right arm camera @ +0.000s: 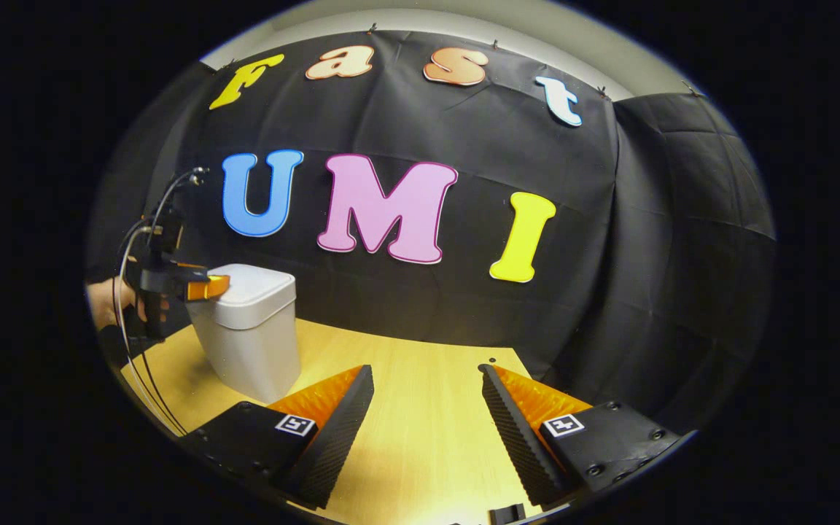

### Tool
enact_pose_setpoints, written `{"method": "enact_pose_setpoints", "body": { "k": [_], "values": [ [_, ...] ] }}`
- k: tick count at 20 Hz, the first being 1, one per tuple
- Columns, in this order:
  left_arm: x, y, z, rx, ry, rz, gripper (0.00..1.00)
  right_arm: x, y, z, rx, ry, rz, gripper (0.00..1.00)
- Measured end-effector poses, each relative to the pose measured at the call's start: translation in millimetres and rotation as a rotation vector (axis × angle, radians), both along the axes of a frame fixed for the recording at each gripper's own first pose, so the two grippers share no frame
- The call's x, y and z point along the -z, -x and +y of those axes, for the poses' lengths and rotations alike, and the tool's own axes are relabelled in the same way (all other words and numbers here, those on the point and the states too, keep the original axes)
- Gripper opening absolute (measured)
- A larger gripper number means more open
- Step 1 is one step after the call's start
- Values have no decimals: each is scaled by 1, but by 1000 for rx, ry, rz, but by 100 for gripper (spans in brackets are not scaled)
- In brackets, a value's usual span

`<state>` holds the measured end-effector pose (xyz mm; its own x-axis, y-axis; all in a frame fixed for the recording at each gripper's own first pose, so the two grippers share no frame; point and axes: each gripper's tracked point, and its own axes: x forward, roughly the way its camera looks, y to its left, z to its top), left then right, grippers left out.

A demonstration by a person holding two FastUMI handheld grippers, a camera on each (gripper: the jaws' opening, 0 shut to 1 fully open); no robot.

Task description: Press the lid of the desktop garbage bin to open it, pick up the crumpled paper on the desktop and throw it into the bin, then pick up the pop can on the desktop and drop it into the bin, and finally close the garbage bin lid.

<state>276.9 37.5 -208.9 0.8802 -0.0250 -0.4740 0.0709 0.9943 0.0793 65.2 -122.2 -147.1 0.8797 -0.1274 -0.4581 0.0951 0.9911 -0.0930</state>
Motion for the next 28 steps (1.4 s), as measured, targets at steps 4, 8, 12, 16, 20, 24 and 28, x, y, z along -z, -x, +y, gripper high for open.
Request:
{"method": "enact_pose_setpoints", "body": {
  "k": [4, 8, 12, 16, 20, 24, 28],
  "values": [
    [-1, -1, -1, 1, -31, 0, 99, 1, 11, 13, 7, -28, -9, 97],
    [-16, 14, -1, -25, 21, -38, 99, -12, 12, 20, 6, -26, -45, 97],
    [-53, 52, -7, -69, 59, -178, 95, -21, 12, 28, -5, -35, -64, 97],
    [-105, 122, -31, -72, 105, -270, 95, -37, 18, 46, -16, -65, -104, 97],
    [-133, 205, -55, -118, 225, -315, 94, -55, 36, 68, -20, -112, -175, 97],
    [-145, 251, -64, -90, 206, -343, 94, -46, 54, 88, -110, -65, -152, 96],
    [-156, 269, -52, -117, 152, -383, 95, -44, 68, 97, -144, -69, -128, 87]
  ]
}}
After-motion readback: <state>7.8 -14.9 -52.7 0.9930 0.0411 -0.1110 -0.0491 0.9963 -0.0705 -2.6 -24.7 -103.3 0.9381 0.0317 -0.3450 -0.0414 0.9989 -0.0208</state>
